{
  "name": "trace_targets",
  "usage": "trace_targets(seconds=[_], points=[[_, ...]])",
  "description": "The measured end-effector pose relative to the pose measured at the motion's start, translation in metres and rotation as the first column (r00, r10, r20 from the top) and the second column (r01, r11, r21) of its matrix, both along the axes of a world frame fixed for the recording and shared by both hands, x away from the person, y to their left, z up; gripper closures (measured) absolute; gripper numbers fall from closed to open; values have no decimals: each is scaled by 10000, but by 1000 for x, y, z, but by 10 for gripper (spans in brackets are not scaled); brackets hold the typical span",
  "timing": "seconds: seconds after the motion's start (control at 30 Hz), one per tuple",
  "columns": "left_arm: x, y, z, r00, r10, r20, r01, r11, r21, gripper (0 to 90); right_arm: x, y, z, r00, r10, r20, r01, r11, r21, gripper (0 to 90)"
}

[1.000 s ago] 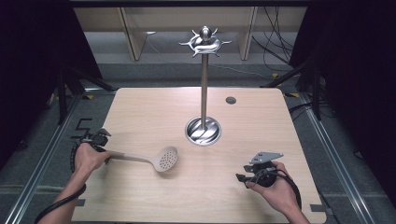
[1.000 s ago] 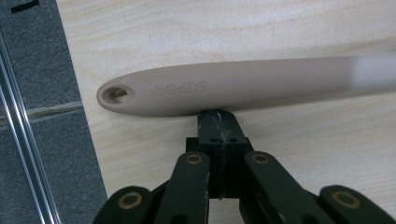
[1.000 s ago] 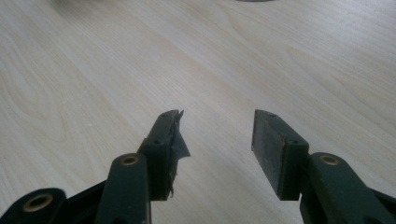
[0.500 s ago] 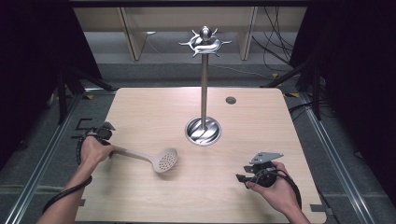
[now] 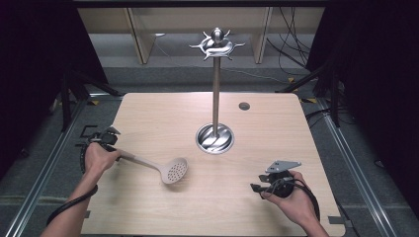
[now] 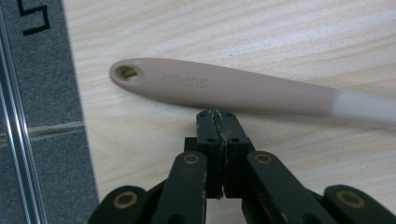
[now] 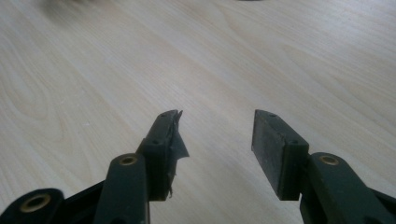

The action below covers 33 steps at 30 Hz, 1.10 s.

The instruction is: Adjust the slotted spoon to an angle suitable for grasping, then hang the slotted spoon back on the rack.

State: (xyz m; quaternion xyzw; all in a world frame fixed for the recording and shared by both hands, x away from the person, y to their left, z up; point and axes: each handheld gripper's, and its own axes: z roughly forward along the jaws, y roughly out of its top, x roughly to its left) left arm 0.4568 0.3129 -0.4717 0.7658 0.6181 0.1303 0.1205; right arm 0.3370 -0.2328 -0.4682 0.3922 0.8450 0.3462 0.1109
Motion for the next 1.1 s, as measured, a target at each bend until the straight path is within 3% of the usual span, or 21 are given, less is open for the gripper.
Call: trace_targets(seconds=[0.03,0.07,0.2,0.23,0.4,0.43,0.47,0.5,0.53,0.57,0.63,0.73,0.77,0.8,0.87,0.9,0.93,0.97,1.03,1.07,1.1], points=[[-2,2,1,9999,85,101,-84,9999,-93,843,-1,1,-1,9998,-181,-62,183,9993,329,517],[-5,5,3,9995,211,254,-205,9995,-230,829,-1,-1,1,9997,-80,-237,81,10000,45,517],[-12,14,9,9953,741,628,-705,9959,-566,736,-2,-5,1,9999,-98,-96,99,9999,76,518],[-12,16,10,9933,920,693,-866,9932,-777,706,-3,-5,1,9997,-234,-28,235,9991,341,517],[-12,20,18,9797,1738,997,-1545,9721,-1764,574,-3,-6,6,9994,-346,-41,346,9992,173,518],[-11,21,19,9773,1871,998,-1667,9687,-1839,533,-3,-6,6,9996,-251,100,250,9996,119,517],[-11,21,21,9747,1990,1014,-1767,9648,-1947,499,-1,-3,2,9979,-396,507,377,9985,391,517],[-11,21,21,9722,2068,1099,-1825,9631,-1978,457,-1,-4,6,9996,-218,153,217,9997,110,517],[-10,21,23,9716,2114,1059,-1875,9618,-1996,430,1,-1,3,9980,-368,516,346,9985,419,517],[-10,21,23,9684,2211,1153,-1956,9604,-1986,407,1,-2,7,9997,-182,187,180,9998,94,517],[-9,19,24,9584,2582,1213,-2304,9513,-2047,343,2,-1,7,9998,-104,159,102,9999,91,517],[-5,14,22,9526,2889,950,-2646,9414,-2090,302,3,-1,7,9999,-116,37,115,9997,195,518],[-3,13,21,9545,2854,861,-2632,9425,-2061,296,4,-1,7,9999,-83,76,81,9998,201,517],[1,9,20,9521,2972,720,-2778,9390,-2026,295,5,0,4,9992,-252,325,235,9983,542,517],[8,3,19,9489,3137,344,-3018,9339,-1918,290,6,-4,6,9999,-36,166,34,9999,143,517],[11,1,20,9518,3066,107,-2994,9359,-1857,290,5,-4,7,9999,-125,44,124,9997,199,518],[16,-3,19,9421,3348,192,-3248,9250,-1971,290,5,-5,6,9998,6,195,-7,10000,91,517],[18,-2,19,9495,3136,54,-3075,9341,-1812,291,5,-4,4,9992,-78,390,68,9997,248,518],[25,-4,18,9476,3186,-250,-3176,9302,-1842,294,4,-4,6,9995,-115,309,109,9998,182,517],[29,-5,16,9452,3246,-345,-3247,9244,-2001,295,3,-3,8,9998,-153,117,151,9997,170,517],[31,-6,16,9398,3393,-394,-3401,9188,-2001,296,3,-2,6,9991,-132,399,123,9997,225,517]])
